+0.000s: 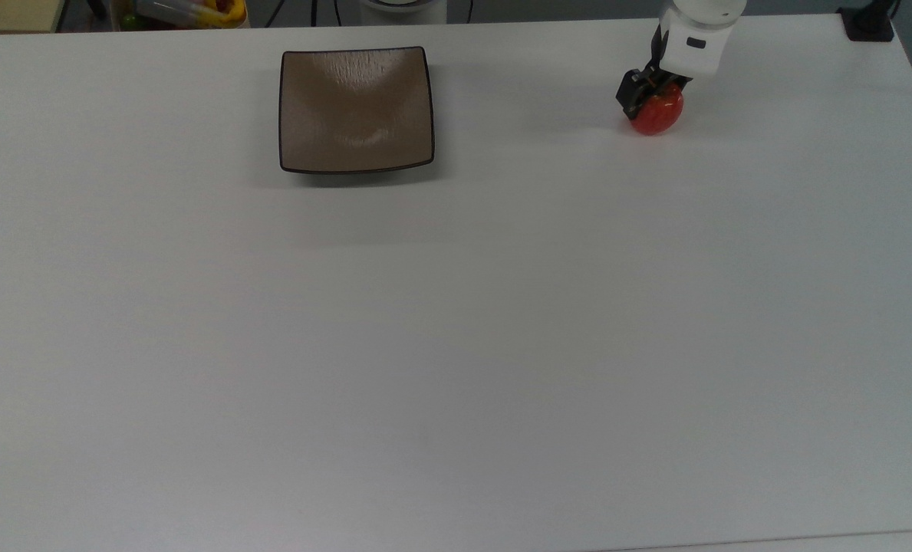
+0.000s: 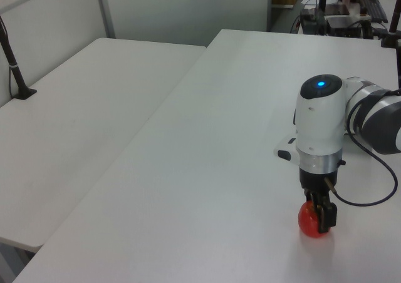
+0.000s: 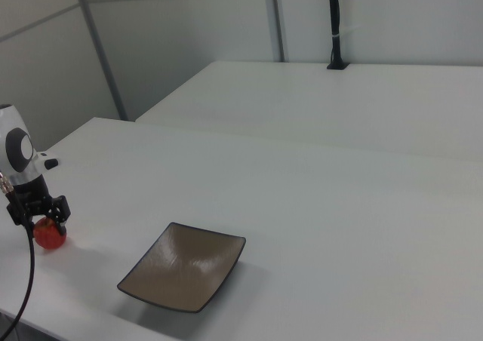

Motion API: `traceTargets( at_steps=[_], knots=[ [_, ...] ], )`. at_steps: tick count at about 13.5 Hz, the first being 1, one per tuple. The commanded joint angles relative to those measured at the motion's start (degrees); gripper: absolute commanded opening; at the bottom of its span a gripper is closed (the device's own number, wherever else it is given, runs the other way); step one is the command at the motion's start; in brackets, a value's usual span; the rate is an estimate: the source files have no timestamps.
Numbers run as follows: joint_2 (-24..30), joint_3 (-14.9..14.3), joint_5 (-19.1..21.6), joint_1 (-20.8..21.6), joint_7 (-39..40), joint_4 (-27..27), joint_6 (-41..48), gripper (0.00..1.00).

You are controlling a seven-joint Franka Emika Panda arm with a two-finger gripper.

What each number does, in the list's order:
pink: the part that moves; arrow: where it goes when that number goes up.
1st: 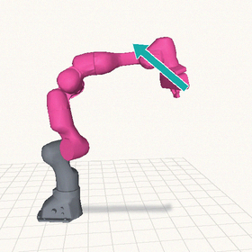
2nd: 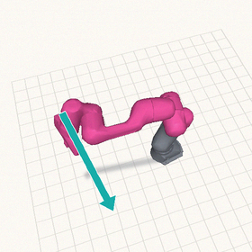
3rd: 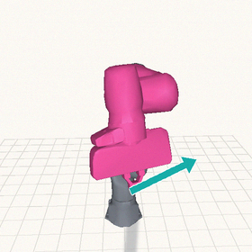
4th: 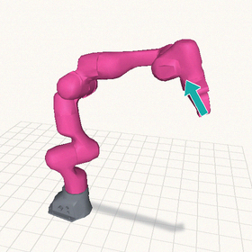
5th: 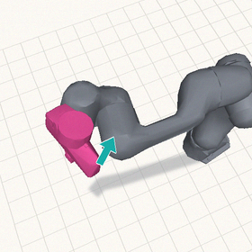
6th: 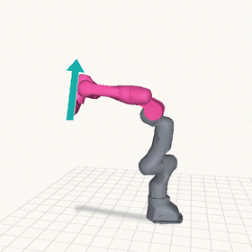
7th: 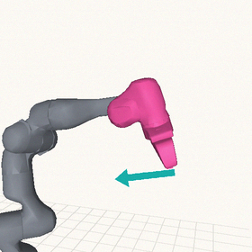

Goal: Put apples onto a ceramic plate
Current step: 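Lift the apple and carry it over the brown square plate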

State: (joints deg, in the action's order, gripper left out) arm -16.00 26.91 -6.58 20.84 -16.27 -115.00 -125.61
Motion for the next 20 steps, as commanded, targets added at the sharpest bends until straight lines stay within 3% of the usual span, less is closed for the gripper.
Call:
traceTargets(
  at_steps=[1,5,12,15,17,20],
  knots=[
    [-0.4,-0.4,-1.2,0.6,-1.4,-0.3,-1.5,0.0],
    [0.9,-0.4,-1.2,0.6,-1.5,0.0,-0.9,0.0],
    [11.5,-0.5,0.7,0.1,-1.7,0.4,3.5,0.0],
    [16.4,-1.1,5.2,-1.9,-1.1,3.0,9.7,0.0],
    [19.1,-2.7,6.7,-2.5,-1.0,5.2,14.1,0.0],
    [22.9,-7.8,9.1,-2.0,-0.7,7.6,19.7,0.0]
  ],
)
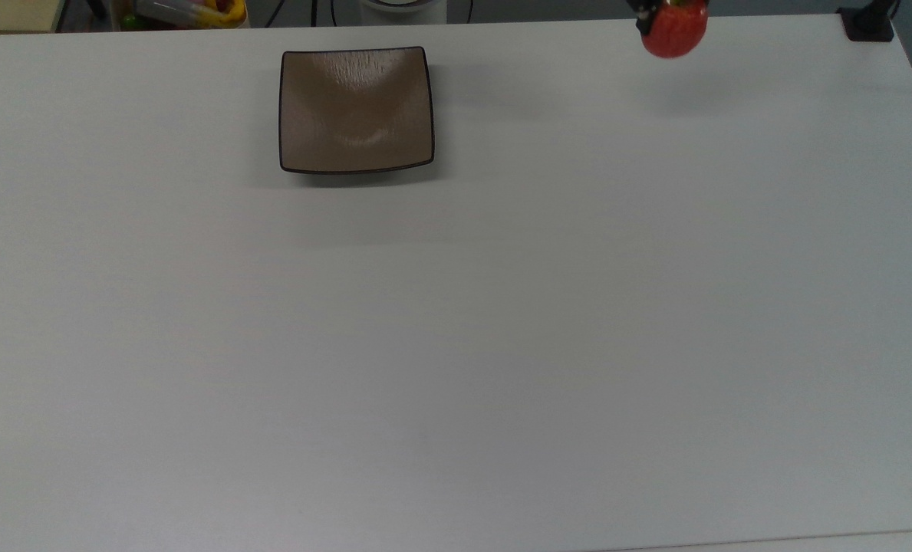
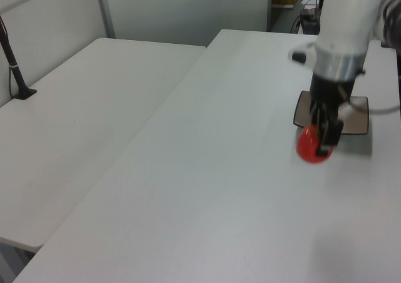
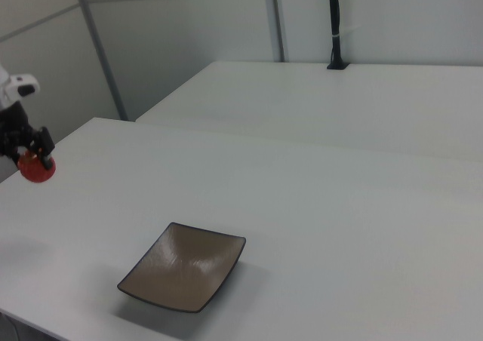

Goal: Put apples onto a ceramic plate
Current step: 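Lift the apple and carry it over the brown square plate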

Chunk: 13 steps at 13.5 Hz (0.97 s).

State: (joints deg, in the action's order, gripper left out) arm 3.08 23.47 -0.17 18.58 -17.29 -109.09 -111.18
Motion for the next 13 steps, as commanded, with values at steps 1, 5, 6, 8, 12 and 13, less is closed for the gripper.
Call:
traceTargets(
  at_steps=[1,5,6,8,12,13],
  knots=[
    [5.1,-6.2,3.3,0.5,1.2,2.4,7.0,0.0],
    [8.9,-15.4,5.5,0.6,12.0,4.1,15.5,0.0],
    [9.4,-17.5,5.5,0.6,14.8,4.1,17.0,0.0],
    [9.7,-20.6,5.5,-0.2,21.3,3.8,19.5,0.0],
    [9.3,-23.1,4.2,-3.9,28.3,0.9,18.7,0.0],
    [9.3,-23.7,4.1,-4.9,30.4,-0.1,18.4,0.0]
  ],
)
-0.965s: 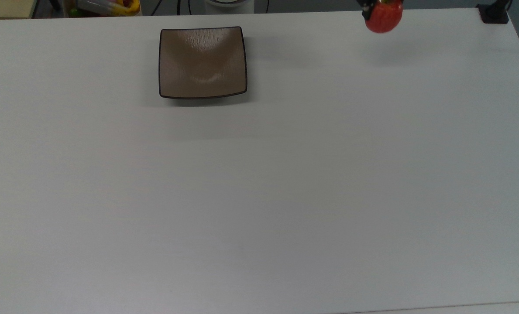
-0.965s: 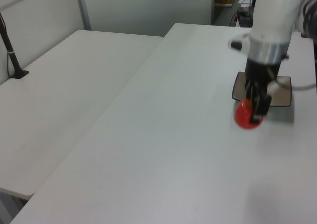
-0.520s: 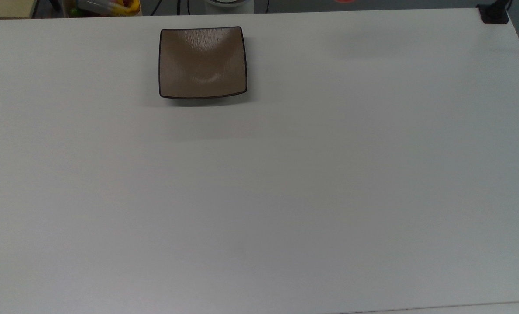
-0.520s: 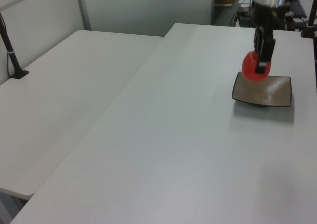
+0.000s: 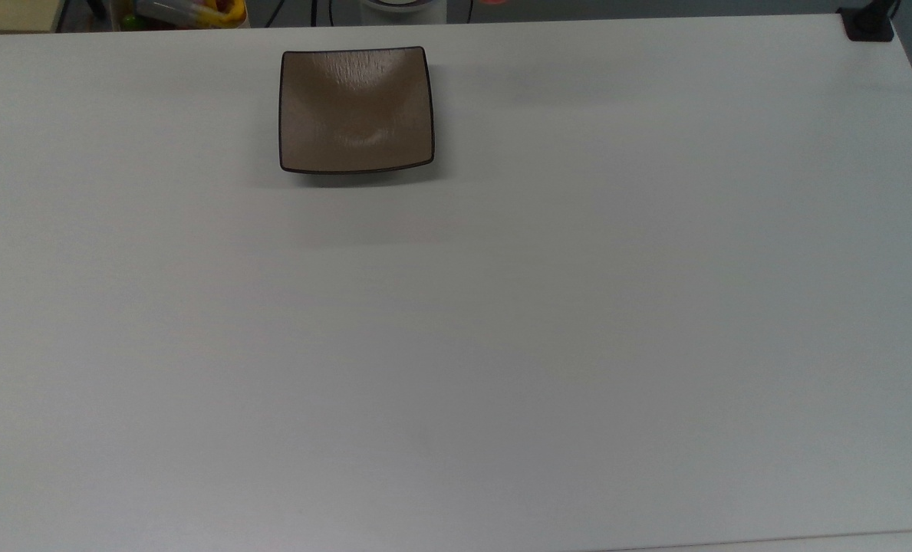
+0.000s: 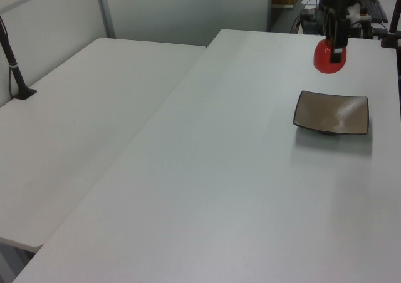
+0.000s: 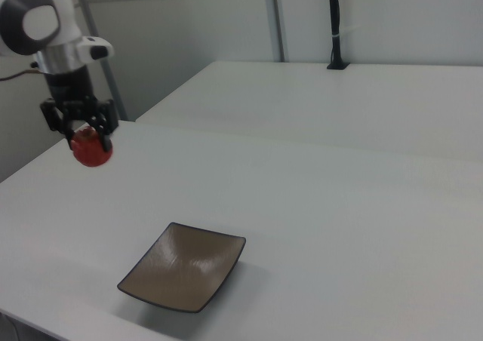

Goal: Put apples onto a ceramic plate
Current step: 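Lift the apple and carry it over the brown square plate, then lower the apple onto the plate and open the gripper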

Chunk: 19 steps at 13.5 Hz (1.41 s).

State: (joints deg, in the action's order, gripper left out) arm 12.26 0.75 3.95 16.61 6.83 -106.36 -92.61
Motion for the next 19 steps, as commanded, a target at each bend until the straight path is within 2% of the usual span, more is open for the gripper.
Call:
traceTargets(
  at_steps=[1,3,9,12,16,17,18,19],
  knots=[
    [0.0,-1.8,-0.2,-3.4,7.7,-4.1,-0.8,0.0],
    [-0.6,-3.0,-2.9,-3.8,8.5,-7.5,-3.0,0.0],
    [-4.9,-3.1,-8.6,-5.9,8.6,-15.5,-14.3,0.01],
    [-7.4,-3.1,-11.8,-7.6,8.6,-21.7,-22.4,0.01],
    [-11.5,-3.1,-13.4,-10.2,8.6,-23.6,-27.3,0.03],
    [-12.0,-3.1,-13.4,-10.4,8.6,-23.8,-27.9,0.09],
    [-12.2,-3.1,-13.4,-10.5,8.4,-23.8,-27.8,0.22],
    [-12.1,-3.1,-13.4,-10.7,8.1,-23.7,-27.4,0.47]
  ],
)
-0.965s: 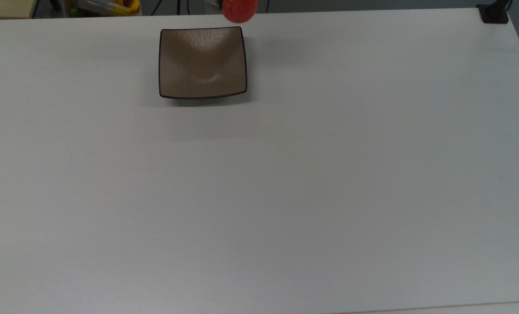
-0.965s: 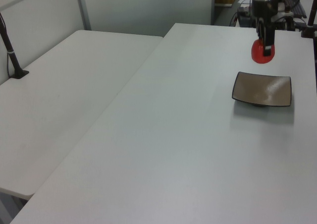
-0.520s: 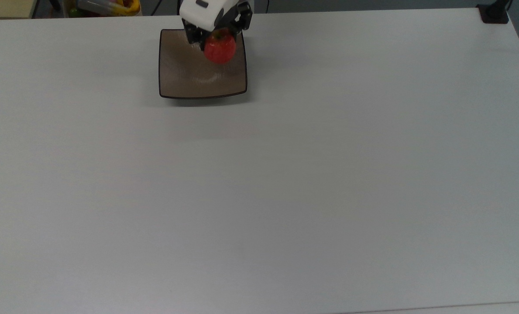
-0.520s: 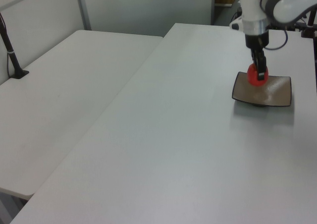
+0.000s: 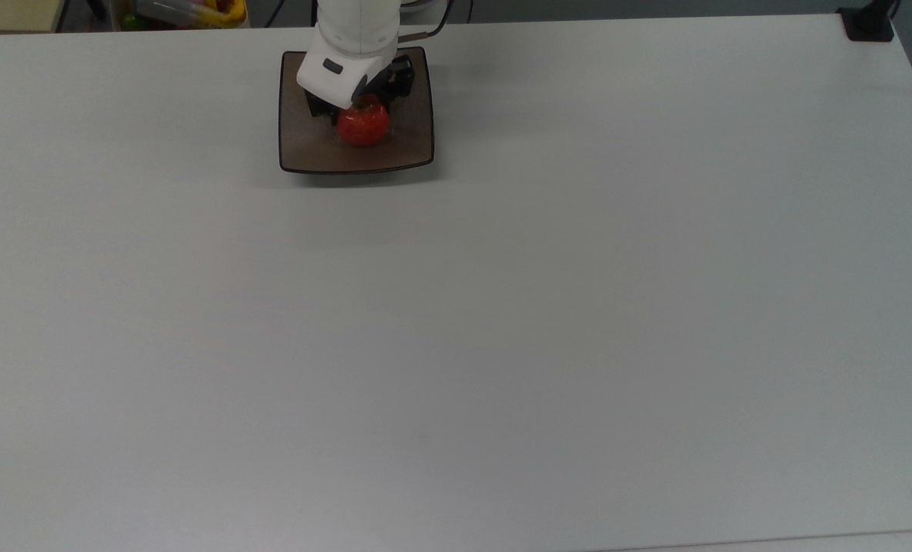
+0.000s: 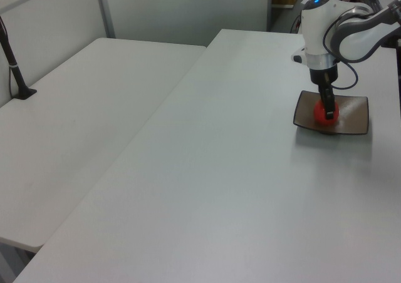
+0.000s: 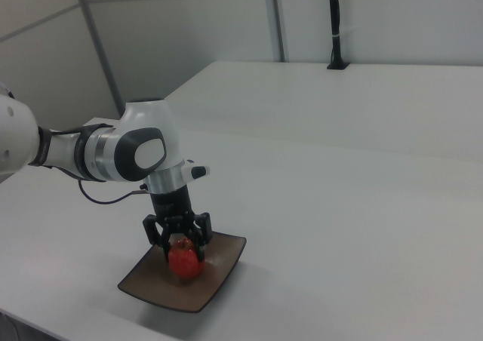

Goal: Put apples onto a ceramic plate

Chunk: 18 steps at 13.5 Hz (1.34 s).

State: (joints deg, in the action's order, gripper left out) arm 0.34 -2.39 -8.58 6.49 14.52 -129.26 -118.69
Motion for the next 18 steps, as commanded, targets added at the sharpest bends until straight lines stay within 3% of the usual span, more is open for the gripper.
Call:
traceTargets(
  at_steps=[1,2,6,9,12,15,18],
  knots=[
    [-0.1,-0.1,-0.9,-0.6,0.2,-0.7,-1.0,0.8],
    [0.0,0.0,-0.9,-0.5,0.2,-0.7,-0.8,1.0],
    [1.9,0.0,-0.7,0.2,0.0,2.7,5.6,1.0],
    [2.7,0.7,1.1,0.3,0.0,14.0,14.1,1.0],
    [2.7,0.9,6.0,1.4,-0.1,25.8,21.5,1.0],
    [2.7,0.9,9.7,1.4,-8.4,35.7,28.1,1.0],
    [3.4,-0.1,9.7,0.9,-16.2,37.1,30.0,1.0]
  ],
)
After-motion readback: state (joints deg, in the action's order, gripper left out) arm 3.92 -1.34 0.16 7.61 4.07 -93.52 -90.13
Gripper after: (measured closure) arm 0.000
